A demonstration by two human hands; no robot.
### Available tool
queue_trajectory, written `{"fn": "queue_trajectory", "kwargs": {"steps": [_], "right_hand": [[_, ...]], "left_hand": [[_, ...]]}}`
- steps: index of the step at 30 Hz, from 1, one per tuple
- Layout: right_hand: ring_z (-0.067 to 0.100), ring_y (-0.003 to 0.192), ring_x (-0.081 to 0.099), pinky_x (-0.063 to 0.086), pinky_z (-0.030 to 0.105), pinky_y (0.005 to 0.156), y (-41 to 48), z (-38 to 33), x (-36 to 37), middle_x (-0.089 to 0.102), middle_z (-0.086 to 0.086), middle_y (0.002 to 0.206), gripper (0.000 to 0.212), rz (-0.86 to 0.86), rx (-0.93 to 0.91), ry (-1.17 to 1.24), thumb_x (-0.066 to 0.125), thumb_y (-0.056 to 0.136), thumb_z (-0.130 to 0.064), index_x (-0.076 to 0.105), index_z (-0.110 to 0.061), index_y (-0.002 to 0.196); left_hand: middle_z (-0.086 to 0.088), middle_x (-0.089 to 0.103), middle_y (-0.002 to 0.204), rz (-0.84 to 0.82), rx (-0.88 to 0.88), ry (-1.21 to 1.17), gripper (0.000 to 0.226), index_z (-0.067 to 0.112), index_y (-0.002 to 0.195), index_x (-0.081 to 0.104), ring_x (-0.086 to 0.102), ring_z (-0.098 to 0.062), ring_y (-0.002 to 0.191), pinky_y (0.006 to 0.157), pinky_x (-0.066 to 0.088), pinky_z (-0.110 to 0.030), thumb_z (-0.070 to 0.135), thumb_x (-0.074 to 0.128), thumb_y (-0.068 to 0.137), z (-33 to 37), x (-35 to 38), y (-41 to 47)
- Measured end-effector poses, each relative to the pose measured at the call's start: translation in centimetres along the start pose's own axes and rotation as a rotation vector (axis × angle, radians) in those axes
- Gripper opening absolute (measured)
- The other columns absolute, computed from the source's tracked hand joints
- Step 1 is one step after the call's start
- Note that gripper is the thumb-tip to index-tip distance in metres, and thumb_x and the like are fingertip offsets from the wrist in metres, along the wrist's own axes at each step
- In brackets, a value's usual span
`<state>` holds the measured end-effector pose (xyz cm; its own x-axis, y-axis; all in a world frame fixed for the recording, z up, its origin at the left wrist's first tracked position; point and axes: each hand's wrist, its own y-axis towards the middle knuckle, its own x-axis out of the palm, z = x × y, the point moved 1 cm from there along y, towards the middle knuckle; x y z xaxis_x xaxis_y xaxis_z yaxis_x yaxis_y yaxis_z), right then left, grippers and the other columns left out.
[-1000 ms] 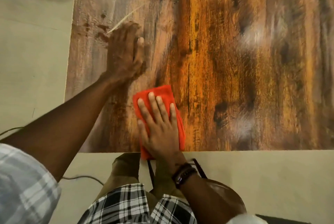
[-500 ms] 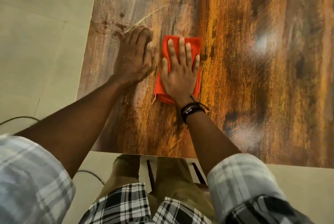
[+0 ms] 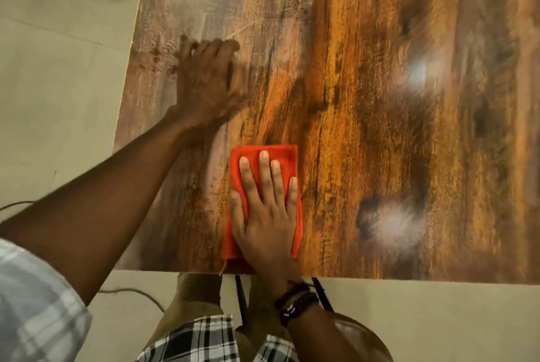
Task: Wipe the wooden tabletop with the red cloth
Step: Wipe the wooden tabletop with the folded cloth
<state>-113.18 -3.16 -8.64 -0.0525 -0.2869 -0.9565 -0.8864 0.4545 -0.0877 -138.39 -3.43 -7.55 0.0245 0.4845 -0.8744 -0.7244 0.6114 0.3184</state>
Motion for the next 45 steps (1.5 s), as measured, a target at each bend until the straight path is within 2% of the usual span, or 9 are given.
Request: {"fn": "queue_trajectory", "kwargs": {"steps": [6,11,18,24,29,33,37,41,45], "right_hand": [[0.016,0.155,0.001,0.003,0.052,0.125,7.1,2.4,-1.0,0.011,-0.002,0.168,0.060,0.051,0.025,0.006,0.032,0.102,-0.048,0.018,-0.034,0.159],[0.023,0.153,0.019,0.010,0.053,0.124,19.4,5.1,-1.9,0.026,0.005,0.164,0.059,0.218,0.049,-0.004,0.036,0.100,-0.046,0.033,-0.027,0.155],[0.021,0.156,0.002,-0.005,0.049,0.123,36.7,6.8,-5.3,0.005,0.001,0.169,0.059,0.057,0.127,0.022,0.029,0.105,-0.046,0.013,-0.032,0.160],[0.021,0.155,-0.004,-0.008,0.052,0.123,46.3,7.5,-7.0,0.000,0.002,0.169,0.059,0.012,0.122,0.030,0.023,0.105,-0.046,0.010,-0.030,0.160],[0.023,0.155,-0.003,-0.006,0.053,0.124,43.5,6.5,-6.0,-0.002,0.004,0.169,0.060,0.002,0.050,0.003,0.018,0.104,-0.048,0.008,-0.028,0.160],[0.022,0.155,0.007,0.000,0.051,0.125,32.4,3.3,-3.7,0.012,0.004,0.168,0.061,0.102,-0.106,0.034,0.027,0.101,-0.047,0.020,-0.028,0.159],[0.013,0.155,0.006,0.004,0.048,0.125,25.1,3.4,-3.3,0.012,-0.004,0.168,0.058,0.013,-0.203,0.018,0.031,0.102,-0.047,0.023,-0.034,0.158],[0.015,0.155,0.009,0.006,0.050,0.124,29.7,7.3,-4.6,0.014,-0.004,0.167,0.061,0.049,-0.192,-0.019,0.030,0.099,-0.053,0.024,-0.034,0.158],[0.019,0.155,0.006,0.000,0.051,0.125,39.1,11.2,-6.8,0.009,-0.001,0.168,0.063,0.038,-0.028,-0.008,0.027,0.100,-0.053,0.018,-0.034,0.159]], "left_hand": [[-0.017,0.054,0.127,-0.048,-0.051,0.075,0.042,0.006,0.128,0.052,0.048,-0.034,0.116,0.098,0.030,-0.042,0.029,0.036,0.096,-1.3,1.9,6.6],[-0.017,0.049,0.133,-0.135,-0.024,0.127,0.045,0.006,0.133,0.047,0.044,-0.035,0.124,0.107,0.031,-0.049,0.033,0.034,0.100,-1.3,2.9,6.7],[-0.016,0.045,0.141,-0.162,-0.054,0.065,0.045,0.006,0.134,0.045,0.037,-0.033,0.133,0.112,0.025,-0.049,0.032,0.035,0.099,-1.3,2.8,7.3],[-0.013,0.042,0.147,-0.170,-0.063,0.054,0.047,0.007,0.140,0.043,0.034,-0.031,0.139,0.117,0.023,-0.050,0.031,0.036,0.100,-1.7,3.3,7.9],[-0.013,0.041,0.149,-0.169,-0.071,0.068,0.047,0.007,0.142,0.041,0.031,-0.029,0.142,0.119,0.020,-0.048,0.030,0.036,0.101,-1.8,3.2,7.6],[-0.014,0.041,0.150,-0.147,-0.096,0.054,0.049,0.005,0.144,0.040,0.031,-0.029,0.143,0.120,0.020,-0.049,0.028,0.031,0.101,-1.9,3.0,7.4],[-0.016,0.042,0.150,-0.114,-0.122,0.034,0.049,0.003,0.144,0.041,0.033,-0.032,0.143,0.120,0.021,-0.050,0.026,0.033,0.101,-1.8,3.0,7.4],[-0.015,0.041,0.150,-0.121,-0.135,0.041,0.049,0.003,0.144,0.040,0.031,-0.031,0.144,0.121,0.018,-0.048,0.026,0.036,0.101,-1.9,3.1,7.4],[-0.014,0.038,0.152,-0.153,-0.145,0.036,0.051,0.004,0.146,0.037,0.028,-0.030,0.145,0.122,0.015,-0.048,0.028,0.033,0.101,-2.1,3.5,7.4]]}}
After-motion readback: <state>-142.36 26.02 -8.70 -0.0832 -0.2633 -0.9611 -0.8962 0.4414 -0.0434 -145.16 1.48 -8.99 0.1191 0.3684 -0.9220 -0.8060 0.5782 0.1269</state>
